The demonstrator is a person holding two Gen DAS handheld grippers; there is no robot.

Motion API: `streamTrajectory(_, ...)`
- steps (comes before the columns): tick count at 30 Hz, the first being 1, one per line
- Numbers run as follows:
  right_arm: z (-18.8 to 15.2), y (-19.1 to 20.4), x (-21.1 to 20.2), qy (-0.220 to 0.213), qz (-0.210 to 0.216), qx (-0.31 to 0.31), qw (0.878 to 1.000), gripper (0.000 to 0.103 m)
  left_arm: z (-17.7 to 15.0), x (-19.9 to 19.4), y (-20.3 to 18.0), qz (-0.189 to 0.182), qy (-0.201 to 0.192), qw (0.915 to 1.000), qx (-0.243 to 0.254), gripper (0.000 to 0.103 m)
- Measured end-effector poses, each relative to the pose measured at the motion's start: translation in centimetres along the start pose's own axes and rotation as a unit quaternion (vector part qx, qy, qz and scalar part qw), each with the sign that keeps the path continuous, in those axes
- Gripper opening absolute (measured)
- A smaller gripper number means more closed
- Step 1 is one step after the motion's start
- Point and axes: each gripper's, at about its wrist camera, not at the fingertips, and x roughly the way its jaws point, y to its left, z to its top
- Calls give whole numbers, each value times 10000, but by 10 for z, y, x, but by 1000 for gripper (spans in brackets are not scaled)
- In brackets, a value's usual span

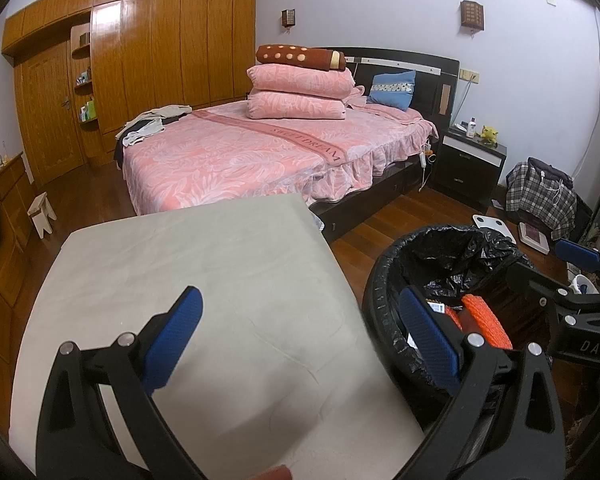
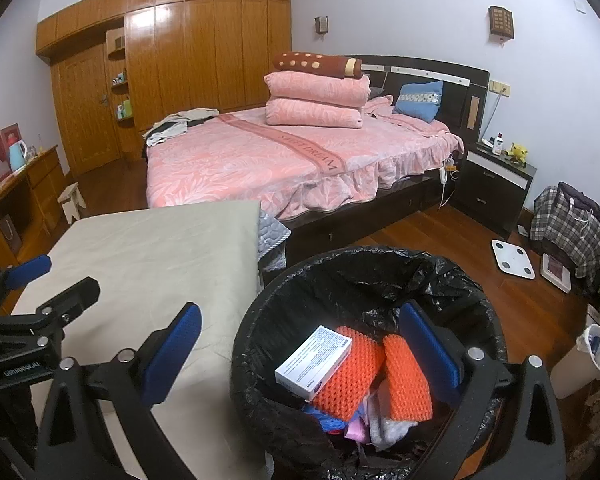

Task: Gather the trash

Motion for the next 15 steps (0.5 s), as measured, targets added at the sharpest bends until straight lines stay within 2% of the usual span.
streamTrajectory(15, 0, -1, 0, 11, -5, -1, 10000, 97, 0, 0, 0, 9, 9, 10000, 6, 96)
